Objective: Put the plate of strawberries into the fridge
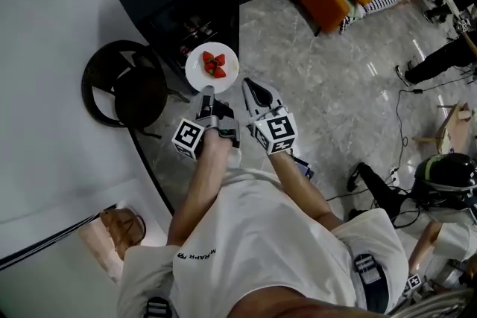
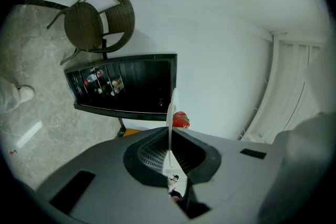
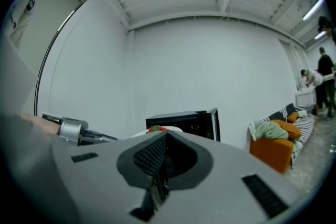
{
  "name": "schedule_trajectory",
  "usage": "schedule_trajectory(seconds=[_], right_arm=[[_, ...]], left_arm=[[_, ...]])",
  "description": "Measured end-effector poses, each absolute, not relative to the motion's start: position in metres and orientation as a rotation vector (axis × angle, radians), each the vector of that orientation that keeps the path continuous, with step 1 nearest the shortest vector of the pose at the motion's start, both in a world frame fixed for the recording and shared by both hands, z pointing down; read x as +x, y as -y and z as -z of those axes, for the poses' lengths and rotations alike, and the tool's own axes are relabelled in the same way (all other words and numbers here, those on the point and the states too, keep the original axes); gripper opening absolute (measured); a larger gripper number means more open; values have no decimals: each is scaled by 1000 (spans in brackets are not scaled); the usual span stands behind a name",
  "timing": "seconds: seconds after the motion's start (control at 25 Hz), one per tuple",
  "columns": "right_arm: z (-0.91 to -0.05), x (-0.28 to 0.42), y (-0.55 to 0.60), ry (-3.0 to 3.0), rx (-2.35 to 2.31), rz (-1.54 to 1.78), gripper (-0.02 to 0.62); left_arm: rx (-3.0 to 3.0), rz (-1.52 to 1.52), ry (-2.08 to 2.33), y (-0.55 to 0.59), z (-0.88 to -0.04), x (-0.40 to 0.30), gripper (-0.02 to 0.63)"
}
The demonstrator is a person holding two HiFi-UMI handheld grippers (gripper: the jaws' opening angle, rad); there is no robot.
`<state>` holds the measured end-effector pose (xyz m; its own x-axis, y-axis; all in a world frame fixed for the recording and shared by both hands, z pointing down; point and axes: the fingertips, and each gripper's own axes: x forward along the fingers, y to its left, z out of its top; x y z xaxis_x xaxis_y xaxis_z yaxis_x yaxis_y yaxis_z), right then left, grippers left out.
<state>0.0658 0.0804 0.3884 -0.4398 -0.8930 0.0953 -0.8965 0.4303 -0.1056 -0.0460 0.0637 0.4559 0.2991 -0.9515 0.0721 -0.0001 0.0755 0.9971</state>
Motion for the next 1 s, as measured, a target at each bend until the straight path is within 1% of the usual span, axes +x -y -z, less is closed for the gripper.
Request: schedule_trajectory(seconds=[0.72, 1.0], right_arm=[[-387, 26, 35, 2627, 1620, -200, 14], [-393, 17, 58, 2615, 1620, -219, 12]], left_arm=[[1277, 905, 998, 43, -466, -75, 12], [1268, 897, 1004, 66, -472, -86, 12]])
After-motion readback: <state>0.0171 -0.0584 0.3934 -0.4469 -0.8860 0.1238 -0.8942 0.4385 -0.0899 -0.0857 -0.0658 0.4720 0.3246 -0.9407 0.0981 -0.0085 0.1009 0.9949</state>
